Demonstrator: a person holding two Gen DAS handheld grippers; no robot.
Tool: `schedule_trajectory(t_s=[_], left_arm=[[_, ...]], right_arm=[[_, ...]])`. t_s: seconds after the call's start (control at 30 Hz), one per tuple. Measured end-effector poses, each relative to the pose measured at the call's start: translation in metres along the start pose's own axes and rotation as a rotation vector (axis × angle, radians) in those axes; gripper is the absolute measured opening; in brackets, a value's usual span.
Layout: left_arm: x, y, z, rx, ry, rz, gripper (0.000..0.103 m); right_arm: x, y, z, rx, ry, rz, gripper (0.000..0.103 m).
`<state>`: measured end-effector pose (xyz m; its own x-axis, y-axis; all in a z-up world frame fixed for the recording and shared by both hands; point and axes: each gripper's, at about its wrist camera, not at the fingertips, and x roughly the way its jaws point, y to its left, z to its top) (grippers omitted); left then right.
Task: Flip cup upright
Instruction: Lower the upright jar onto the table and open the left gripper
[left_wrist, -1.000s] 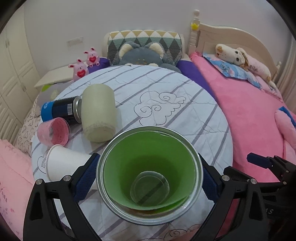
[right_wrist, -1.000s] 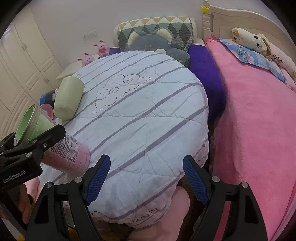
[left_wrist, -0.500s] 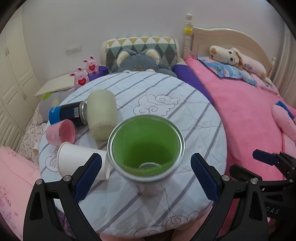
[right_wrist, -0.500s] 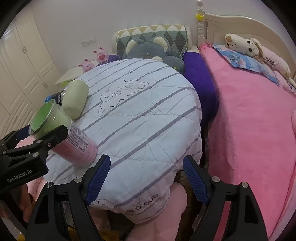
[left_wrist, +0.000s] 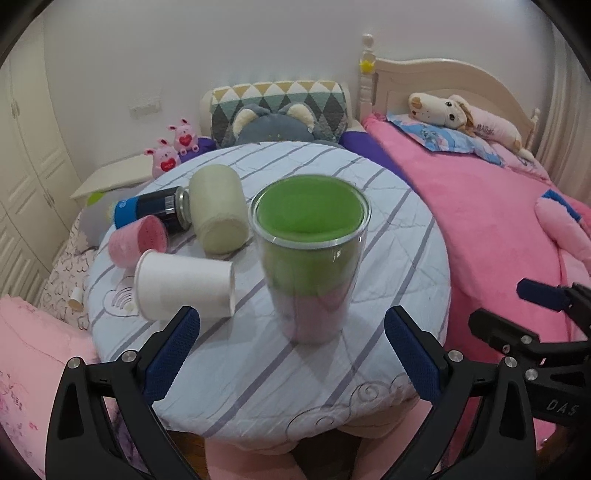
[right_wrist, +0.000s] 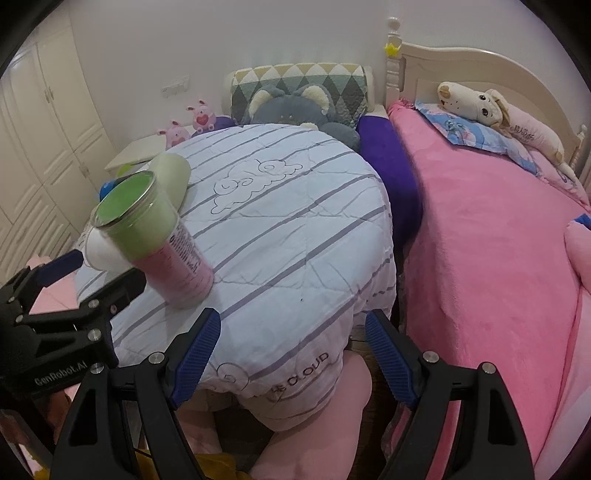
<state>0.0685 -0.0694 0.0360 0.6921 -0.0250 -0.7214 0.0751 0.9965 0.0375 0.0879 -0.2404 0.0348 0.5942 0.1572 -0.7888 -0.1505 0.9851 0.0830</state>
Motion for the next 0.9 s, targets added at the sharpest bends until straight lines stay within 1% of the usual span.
schedule_trajectory(t_s=[0.1, 0.2, 0.33, 0.5, 0.67, 0.77, 0.9], left_arm=[[-0.004, 0.002, -0.01, 0.009, -0.008, 0.018, 0.101], [-0.009, 0.006, -0.019, 0.01, -0.023, 0.014, 0.101], [-0.019, 0.013, -0.029, -0.004, -0.069, 0.018, 0.101], [-0.029, 0.019, -0.038, -0.02, -0.121, 0.019, 0.101], [-0.042, 0.025, -0.051, -0.025, -0.212, 0.012, 0.101], [-0.047, 0.028, -0.057, -0.031, -0.262, 0.021, 0.101], [-0.05, 0.035, -0.065, -0.058, -0.32, 0.025, 0.101]], right_arm=[[-0.005, 0.006, -0.008, 0.0, -0.025, -0.028, 0.082], [-0.01, 0.011, -0.015, -0.007, -0.051, -0.037, 0.082], [-0.016, 0.018, -0.024, -0.025, -0.097, -0.06, 0.082], [-0.024, 0.027, -0.035, -0.037, -0.166, -0.011, 0.082], [-0.028, 0.034, -0.046, -0.047, -0.255, -0.008, 0.082], [-0.029, 0.033, -0.051, -0.027, -0.298, 0.017, 0.082], [-0.028, 0.033, -0.056, -0.023, -0.345, 0.001, 0.082]])
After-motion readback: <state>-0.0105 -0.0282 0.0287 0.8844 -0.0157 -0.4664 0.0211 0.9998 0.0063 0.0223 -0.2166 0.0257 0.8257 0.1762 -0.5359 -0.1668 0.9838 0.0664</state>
